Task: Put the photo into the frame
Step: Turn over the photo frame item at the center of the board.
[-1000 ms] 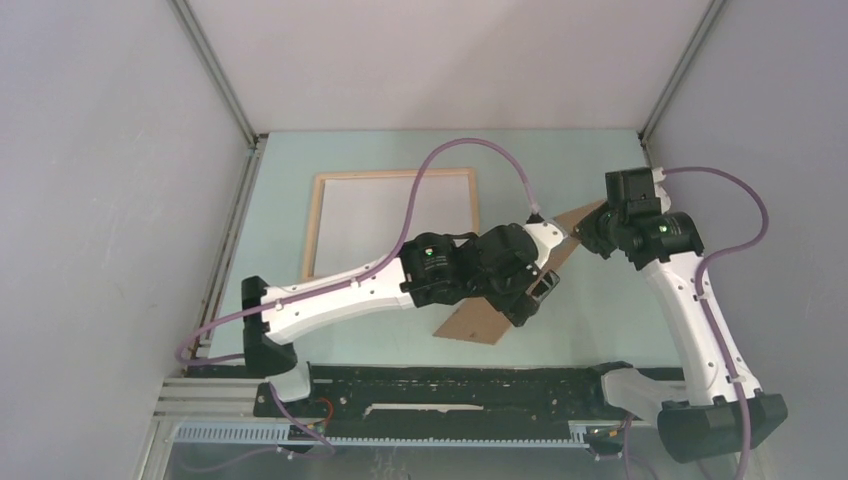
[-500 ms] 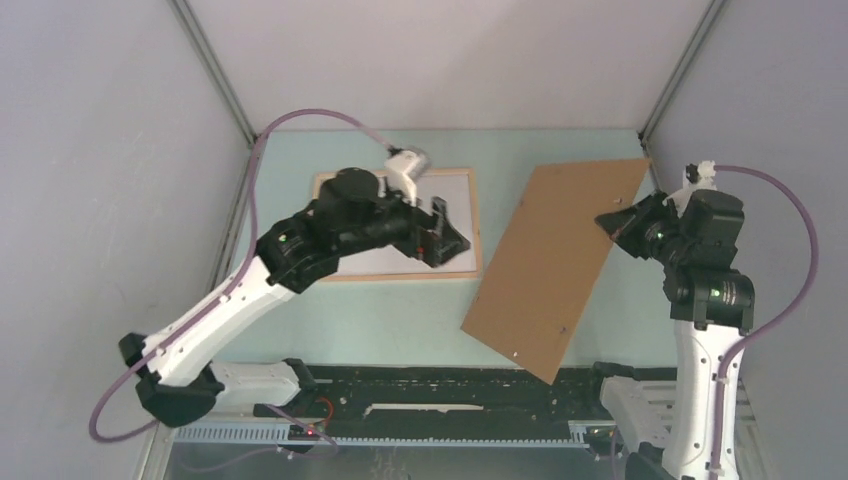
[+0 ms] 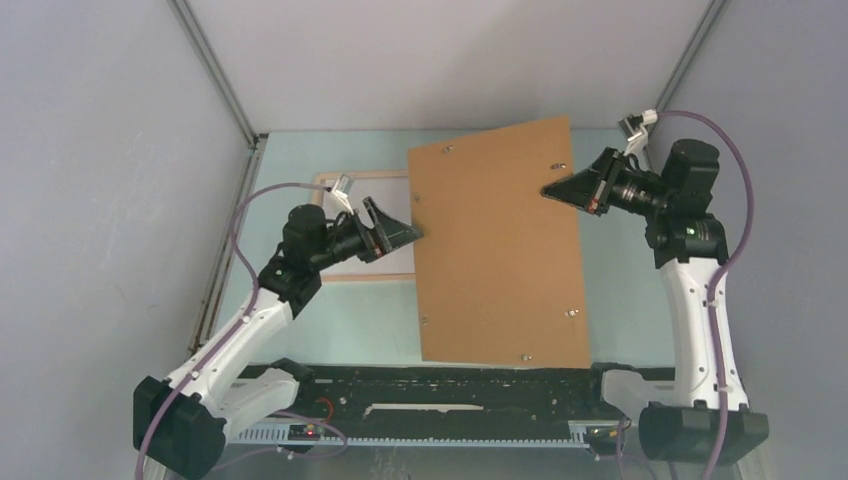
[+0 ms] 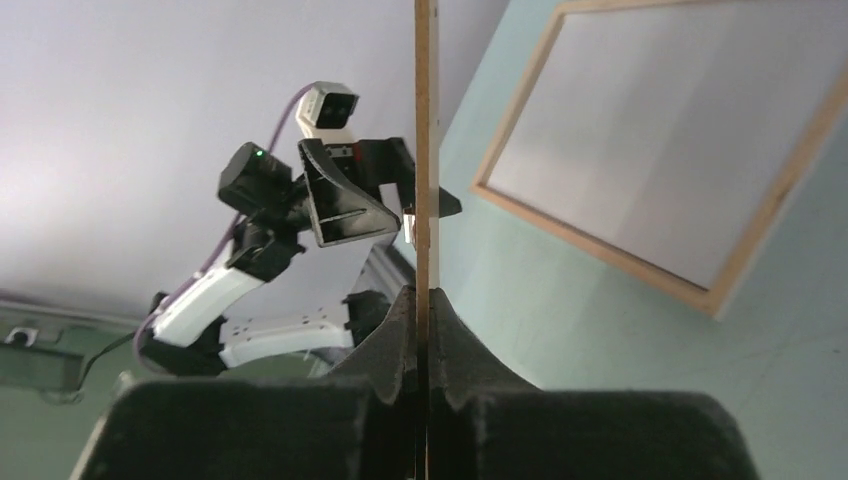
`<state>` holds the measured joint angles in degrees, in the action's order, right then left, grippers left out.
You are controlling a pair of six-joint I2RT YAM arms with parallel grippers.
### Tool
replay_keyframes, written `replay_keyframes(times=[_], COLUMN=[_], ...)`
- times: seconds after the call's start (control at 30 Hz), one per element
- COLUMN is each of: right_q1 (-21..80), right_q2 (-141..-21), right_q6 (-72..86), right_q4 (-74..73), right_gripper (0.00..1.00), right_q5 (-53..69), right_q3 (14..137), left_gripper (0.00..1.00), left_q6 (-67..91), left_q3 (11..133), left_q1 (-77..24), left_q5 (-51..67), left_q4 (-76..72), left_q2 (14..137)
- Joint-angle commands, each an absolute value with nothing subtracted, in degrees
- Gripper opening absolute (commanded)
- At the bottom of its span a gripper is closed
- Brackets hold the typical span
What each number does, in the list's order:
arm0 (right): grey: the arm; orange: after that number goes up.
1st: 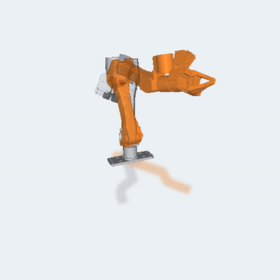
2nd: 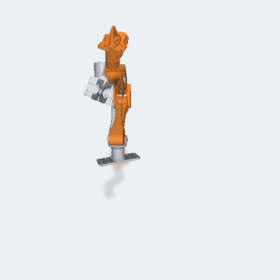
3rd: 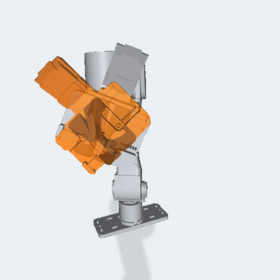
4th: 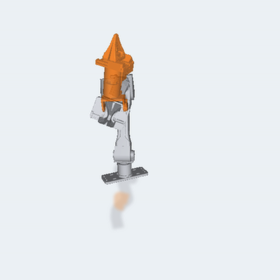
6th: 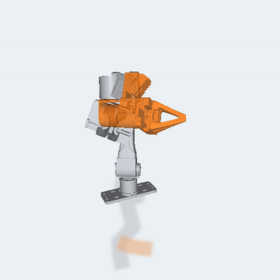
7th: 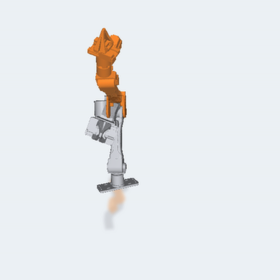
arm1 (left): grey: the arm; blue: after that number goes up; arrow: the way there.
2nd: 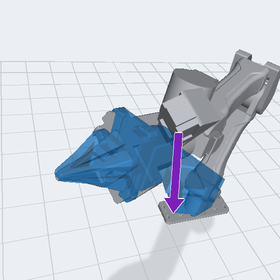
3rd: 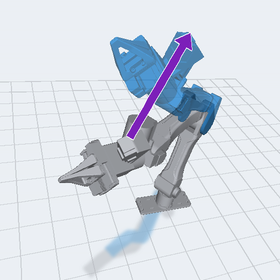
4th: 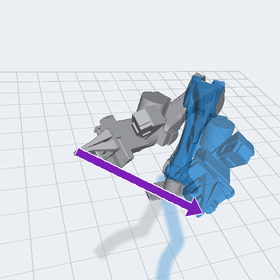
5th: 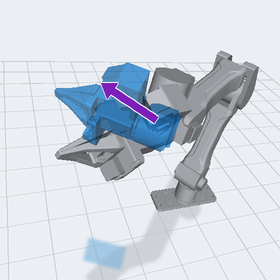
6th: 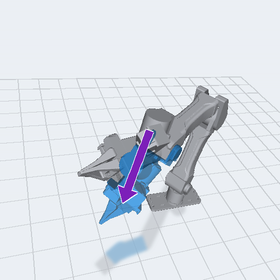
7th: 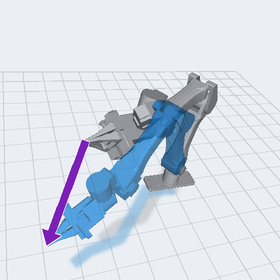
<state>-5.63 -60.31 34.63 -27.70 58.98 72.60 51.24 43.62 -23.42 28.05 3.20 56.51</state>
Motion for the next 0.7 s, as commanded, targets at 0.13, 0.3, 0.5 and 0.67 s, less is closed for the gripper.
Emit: replay_keyframes(times=[0.13,0.3,0.5,0.67], right_q1=[-2.4,-2.0,-2.0,-1.8], right_q2=[-63.8,-66.2,-70.1,-72.0], right_q6=[43.7,45.7,46.0,49.7], right_q4=[-15.8,-13.2,-12.7,-8.3], right_gripper=[0.00,0.00,0.00,0.00], right_q5=[69.8,71.2,71.4,71.3], right_q3=[73.8,73.2,73.3,73.2], left_gripper=[0.96,0.72,0.51,0.38], left_q6=[70.0,80.3,93.4,94.5], left_q3=[32.9,28.5,24.3,25.1], left_q1=[-23.1,-23.0,-23.1,-23.1], left_q5=[44.5,45.3,41.6,42.0], left_q4=[-38.8,-57.3,-77.8,-80.0], left_q2=[54.7,55.4,58.1,58.8])
